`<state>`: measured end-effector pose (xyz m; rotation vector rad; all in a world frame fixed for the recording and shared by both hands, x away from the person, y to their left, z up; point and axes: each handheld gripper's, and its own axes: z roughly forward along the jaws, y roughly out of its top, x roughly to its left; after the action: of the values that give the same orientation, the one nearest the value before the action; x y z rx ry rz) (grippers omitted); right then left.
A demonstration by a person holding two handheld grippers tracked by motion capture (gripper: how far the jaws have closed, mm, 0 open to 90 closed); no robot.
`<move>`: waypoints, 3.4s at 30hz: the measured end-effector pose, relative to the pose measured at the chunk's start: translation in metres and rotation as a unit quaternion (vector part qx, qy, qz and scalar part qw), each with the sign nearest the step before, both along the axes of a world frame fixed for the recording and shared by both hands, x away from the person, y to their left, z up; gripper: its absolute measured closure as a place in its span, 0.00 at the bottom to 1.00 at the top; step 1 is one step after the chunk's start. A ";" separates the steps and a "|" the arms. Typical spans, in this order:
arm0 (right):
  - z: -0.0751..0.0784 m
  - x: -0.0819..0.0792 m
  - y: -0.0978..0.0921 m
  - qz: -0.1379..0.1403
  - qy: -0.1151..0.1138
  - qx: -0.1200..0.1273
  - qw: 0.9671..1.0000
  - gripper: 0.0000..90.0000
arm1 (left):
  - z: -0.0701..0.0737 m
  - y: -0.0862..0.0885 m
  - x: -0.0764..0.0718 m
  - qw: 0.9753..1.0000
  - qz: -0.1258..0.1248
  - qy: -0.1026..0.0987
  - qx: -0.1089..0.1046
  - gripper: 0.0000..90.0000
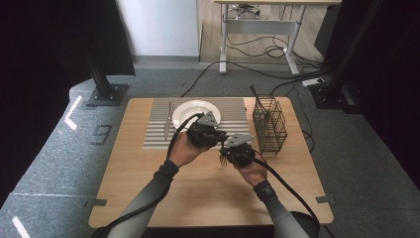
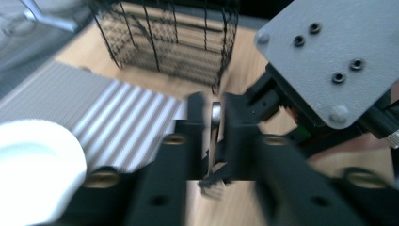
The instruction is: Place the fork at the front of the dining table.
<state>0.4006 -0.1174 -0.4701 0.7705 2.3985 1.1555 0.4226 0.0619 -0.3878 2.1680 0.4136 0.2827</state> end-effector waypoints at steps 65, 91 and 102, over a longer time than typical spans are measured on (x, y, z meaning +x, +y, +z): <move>-0.006 0.091 -0.014 -0.180 0.009 -0.052 0.982 0.95 | -0.162 0.093 -0.072 0.982 0.146 0.082 0.082 0.00; -0.052 0.159 0.000 -0.222 0.063 -0.069 0.971 0.95 | -0.162 0.092 -0.072 0.981 0.152 0.084 0.082 0.00; -0.064 0.164 0.001 -0.213 0.069 -0.082 0.971 0.94 | -0.162 0.091 -0.072 0.981 0.153 0.084 0.082 0.00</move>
<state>0.5647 -0.1162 -0.5346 1.2664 2.2394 0.7441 0.3502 0.1533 -0.5495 2.2940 0.8497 0.3142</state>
